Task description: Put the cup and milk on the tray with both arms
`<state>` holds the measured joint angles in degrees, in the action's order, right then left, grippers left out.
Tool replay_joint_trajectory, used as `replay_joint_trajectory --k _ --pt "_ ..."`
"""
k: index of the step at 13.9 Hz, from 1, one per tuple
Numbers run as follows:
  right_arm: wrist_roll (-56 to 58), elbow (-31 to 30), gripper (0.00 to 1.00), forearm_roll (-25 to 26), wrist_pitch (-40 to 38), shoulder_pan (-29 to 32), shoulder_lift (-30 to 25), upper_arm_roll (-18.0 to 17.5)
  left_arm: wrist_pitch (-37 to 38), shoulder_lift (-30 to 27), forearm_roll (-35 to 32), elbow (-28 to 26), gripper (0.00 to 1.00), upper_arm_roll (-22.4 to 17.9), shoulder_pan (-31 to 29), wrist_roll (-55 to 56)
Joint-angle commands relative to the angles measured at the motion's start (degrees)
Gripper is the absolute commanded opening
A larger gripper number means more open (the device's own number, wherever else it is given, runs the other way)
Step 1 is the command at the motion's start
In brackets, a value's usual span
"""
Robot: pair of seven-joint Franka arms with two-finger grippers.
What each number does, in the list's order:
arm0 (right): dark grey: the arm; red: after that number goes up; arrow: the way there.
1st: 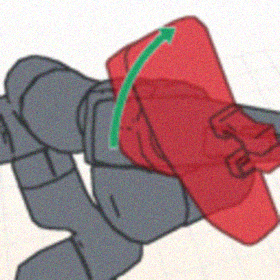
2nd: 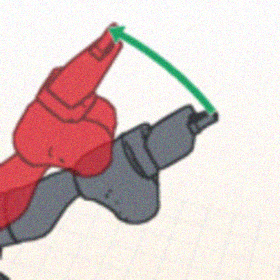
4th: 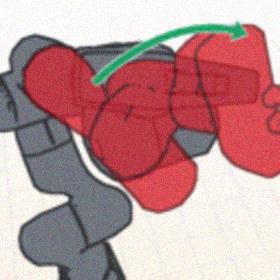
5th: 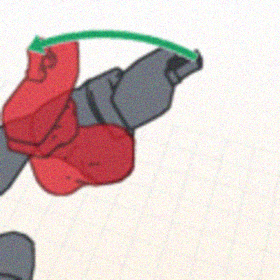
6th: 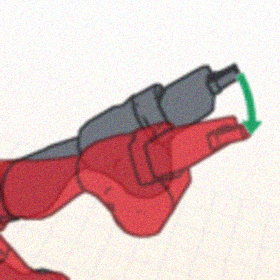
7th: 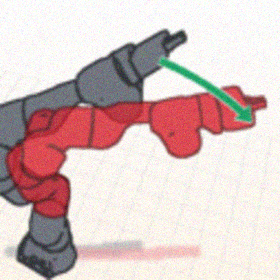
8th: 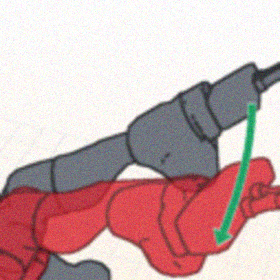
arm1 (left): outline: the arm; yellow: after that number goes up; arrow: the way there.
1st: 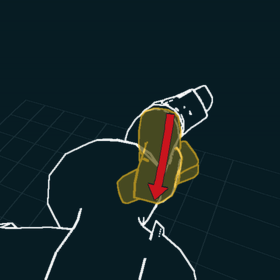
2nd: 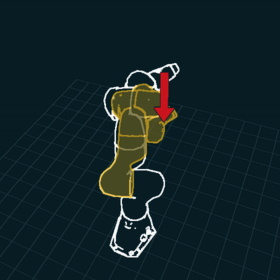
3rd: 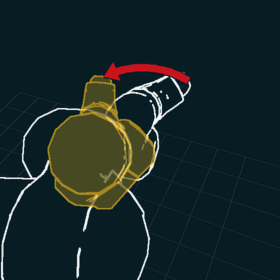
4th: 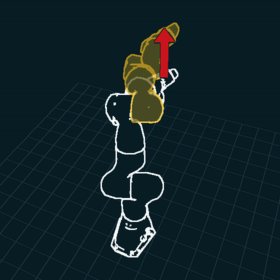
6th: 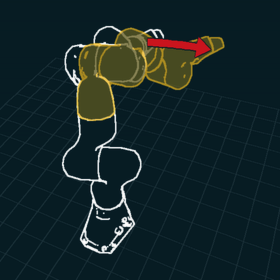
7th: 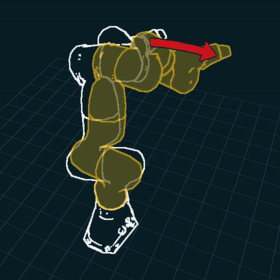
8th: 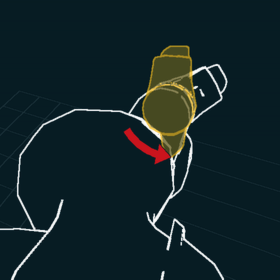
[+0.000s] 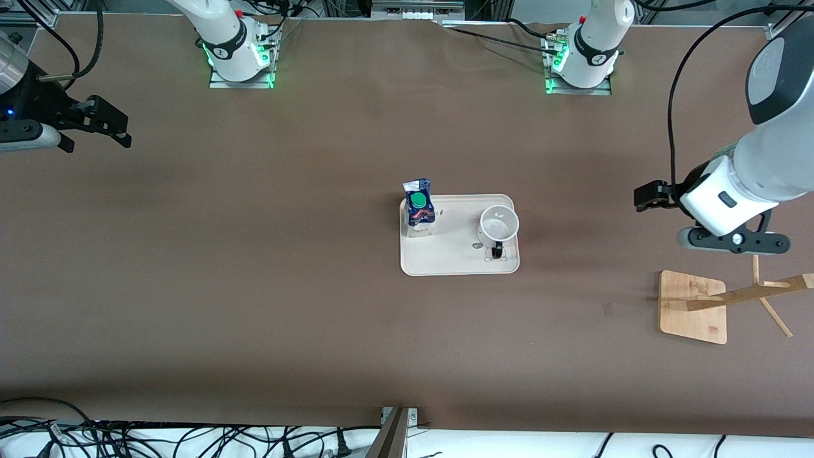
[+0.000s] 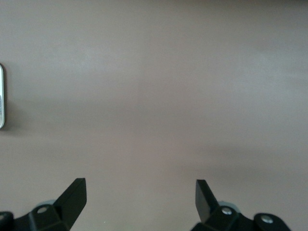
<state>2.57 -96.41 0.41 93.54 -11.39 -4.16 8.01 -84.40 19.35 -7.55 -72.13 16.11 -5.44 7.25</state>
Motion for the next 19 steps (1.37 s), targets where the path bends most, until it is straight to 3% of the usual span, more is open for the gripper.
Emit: replay_joint_trajectory --k 1,2,3,7,9,11,19 --pt "0.42 1.05 1.00 0.12 -0.90 0.40 0.29 -0.28 -9.00 -12.90 4.98 -16.50 1.00 -11.32 5.14 -2.24" --pt "0.42 1.13 1.00 0.03 -0.99 0.40 0.29 -0.28 -10.60 -14.85 5.52 -18.81 1.00 -15.28 8.57 -2.24" --pt "0.42 1.13 1.00 0.12 -0.99 0.40 0.29 -0.28 -12.00 -15.82 4.92 -20.05 1.00 -16.54 10.25 -2.24" --pt "0.42 1.05 1.00 0.12 -0.99 0.40 0.29 -0.19 -15.09 -18.02 5.61 -25.41 1.00 -17.43 9.75 -4.00" --pt "0.50 1.13 1.00 0.12 -0.99 0.40 0.29 -0.28 -15.36 -18.46 5.71 -25.25 1.00 -17.61 10.61 -3.74" --pt "0.42 1.05 1.00 0.12 -0.99 0.40 0.29 -0.28 -15.53 -17.94 5.88 -25.25 1.00 -21.02 12.46 -4.53" --pt "0.42 1.05 1.00 0.12 -0.99 0.40 0.21 -0.28 -16.24 -18.56 5.88 -26.22 1.00 -20.95 13.08 -3.74"
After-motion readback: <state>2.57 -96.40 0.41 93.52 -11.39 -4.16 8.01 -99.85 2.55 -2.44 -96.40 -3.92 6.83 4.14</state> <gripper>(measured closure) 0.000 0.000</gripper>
